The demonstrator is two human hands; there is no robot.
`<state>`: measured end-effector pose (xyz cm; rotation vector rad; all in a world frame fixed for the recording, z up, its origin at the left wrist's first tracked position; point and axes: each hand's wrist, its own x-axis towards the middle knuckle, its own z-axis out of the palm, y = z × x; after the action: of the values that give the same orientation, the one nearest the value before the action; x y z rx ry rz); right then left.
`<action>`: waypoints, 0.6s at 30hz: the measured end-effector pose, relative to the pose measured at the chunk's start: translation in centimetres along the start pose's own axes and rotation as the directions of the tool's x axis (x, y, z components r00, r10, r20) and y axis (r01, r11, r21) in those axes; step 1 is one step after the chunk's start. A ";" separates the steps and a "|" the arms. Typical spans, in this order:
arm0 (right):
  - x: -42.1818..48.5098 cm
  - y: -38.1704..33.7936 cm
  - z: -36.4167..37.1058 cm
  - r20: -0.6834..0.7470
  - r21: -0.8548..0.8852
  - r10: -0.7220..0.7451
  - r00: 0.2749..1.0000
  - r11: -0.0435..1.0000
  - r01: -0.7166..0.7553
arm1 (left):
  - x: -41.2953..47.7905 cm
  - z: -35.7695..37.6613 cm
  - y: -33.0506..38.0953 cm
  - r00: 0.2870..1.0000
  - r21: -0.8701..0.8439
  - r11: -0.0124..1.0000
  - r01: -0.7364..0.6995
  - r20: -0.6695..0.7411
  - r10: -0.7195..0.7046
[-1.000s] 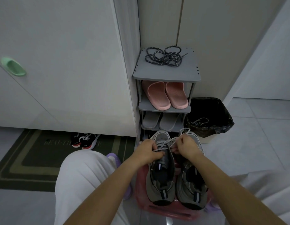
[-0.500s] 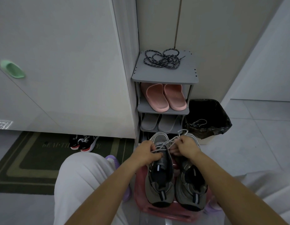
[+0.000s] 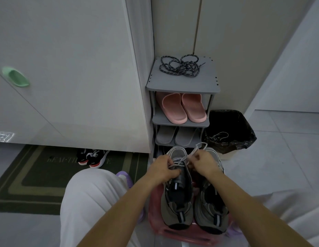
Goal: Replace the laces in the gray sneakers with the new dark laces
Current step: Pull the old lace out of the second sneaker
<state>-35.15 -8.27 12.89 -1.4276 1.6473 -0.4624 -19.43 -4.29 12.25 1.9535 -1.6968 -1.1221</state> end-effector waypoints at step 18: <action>-0.9 -0.8 -0.7 0.051 -0.323 -0.025 0.998 0.946 0.040 | 0.3 0.8 -0.9 0.999 -0.064 0.998 0.025 -0.034 -0.027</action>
<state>-35.27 -7.77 14.17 -1.6930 1.7213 -0.1778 -19.41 -4.17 11.02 1.9501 -1.6030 -1.1303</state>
